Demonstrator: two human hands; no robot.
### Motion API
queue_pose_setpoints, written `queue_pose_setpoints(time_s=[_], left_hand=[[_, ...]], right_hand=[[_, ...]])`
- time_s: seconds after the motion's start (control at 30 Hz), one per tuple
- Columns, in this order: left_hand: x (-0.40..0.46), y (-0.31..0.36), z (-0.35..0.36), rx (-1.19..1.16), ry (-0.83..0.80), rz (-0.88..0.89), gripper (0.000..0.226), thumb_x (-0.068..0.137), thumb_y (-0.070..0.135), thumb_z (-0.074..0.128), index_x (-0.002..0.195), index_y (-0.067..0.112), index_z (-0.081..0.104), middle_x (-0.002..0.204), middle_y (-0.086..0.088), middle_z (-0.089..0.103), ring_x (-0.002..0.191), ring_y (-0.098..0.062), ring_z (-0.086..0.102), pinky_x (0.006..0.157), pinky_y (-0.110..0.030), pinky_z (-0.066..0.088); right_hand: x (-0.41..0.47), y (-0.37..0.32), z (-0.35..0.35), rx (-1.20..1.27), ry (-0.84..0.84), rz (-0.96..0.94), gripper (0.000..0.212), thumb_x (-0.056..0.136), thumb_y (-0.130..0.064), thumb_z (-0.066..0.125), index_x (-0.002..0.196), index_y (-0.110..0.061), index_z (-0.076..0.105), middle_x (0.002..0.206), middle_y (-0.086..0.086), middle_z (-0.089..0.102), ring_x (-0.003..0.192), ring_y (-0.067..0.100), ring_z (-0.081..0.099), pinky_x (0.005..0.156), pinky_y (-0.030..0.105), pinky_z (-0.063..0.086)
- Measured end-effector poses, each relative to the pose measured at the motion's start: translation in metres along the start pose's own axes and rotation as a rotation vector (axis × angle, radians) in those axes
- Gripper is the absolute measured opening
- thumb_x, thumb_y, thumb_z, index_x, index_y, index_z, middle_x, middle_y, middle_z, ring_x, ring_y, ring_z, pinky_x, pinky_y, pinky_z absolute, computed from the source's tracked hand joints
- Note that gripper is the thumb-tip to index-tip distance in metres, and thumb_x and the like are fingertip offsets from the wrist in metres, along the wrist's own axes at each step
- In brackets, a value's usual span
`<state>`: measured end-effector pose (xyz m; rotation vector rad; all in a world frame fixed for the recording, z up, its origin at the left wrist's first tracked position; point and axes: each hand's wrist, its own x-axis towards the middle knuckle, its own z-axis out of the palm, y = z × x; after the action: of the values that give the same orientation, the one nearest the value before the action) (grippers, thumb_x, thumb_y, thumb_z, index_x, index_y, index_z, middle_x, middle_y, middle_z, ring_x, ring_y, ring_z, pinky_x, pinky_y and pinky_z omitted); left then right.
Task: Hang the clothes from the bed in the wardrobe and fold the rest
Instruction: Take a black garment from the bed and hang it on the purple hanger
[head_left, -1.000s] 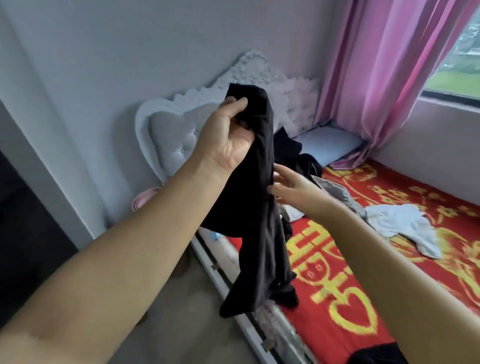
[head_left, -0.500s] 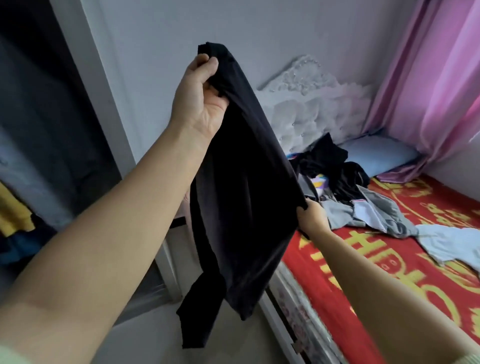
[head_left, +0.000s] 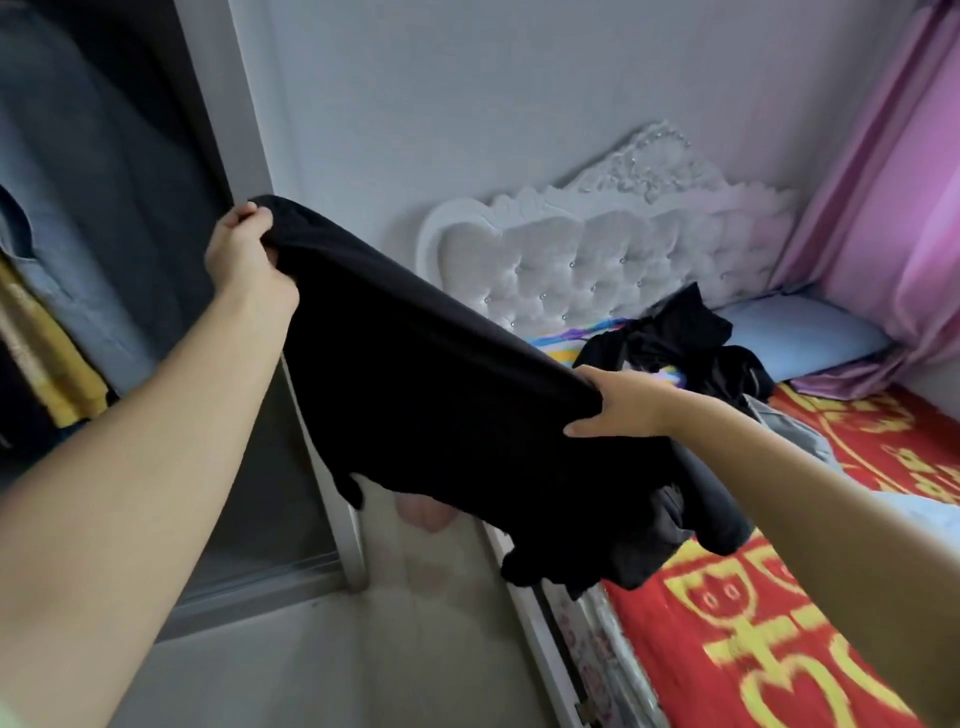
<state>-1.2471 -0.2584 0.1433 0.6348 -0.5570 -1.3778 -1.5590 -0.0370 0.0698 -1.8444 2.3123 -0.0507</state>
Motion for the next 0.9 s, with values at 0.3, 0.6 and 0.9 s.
queue_pose_setpoints(time_s=[0.3,0.6,0.9], left_hand=[[-0.012,-0.009,-0.021,0.178,0.059,0.001,0.025,0.085,-0.001,0.057,0.076,0.022,0.060,0.080,0.001,0.059,0.076,-0.017,0.052,0.076,-0.035,0.048],[-0.106,-0.048,-0.039,0.854,-0.695,-0.499,0.026,0.100,0.013,0.043,0.119,0.025,0.057,0.110,-0.003,0.065,0.104,-0.019,0.059,0.084,-0.034,0.044],[-0.160,-0.060,-0.059,0.804,-1.003,-0.480,0.059,0.083,-0.010,0.059,0.127,0.028,0.046,0.118,-0.003,0.062,0.104,-0.010,0.061,0.093,-0.025,0.049]], right_hand=[[0.003,0.016,-0.010,0.720,-0.021,0.269,0.017,0.094,-0.009,0.045,0.095,-0.002,0.060,0.082,0.013,0.054,0.072,0.024,0.057,0.061,0.034,0.056],[0.028,-0.063,-0.047,1.896,0.082,0.320,0.027,0.093,0.003,0.034,0.077,-0.001,0.056,0.053,0.008,0.061,0.041,0.014,0.061,0.039,0.022,0.050],[0.043,-0.089,-0.034,2.317,0.131,0.381,0.034,0.101,-0.001,0.028,0.083,0.002,0.056,0.075,0.012,0.060,0.054,0.024,0.063,0.037,0.027,0.051]])
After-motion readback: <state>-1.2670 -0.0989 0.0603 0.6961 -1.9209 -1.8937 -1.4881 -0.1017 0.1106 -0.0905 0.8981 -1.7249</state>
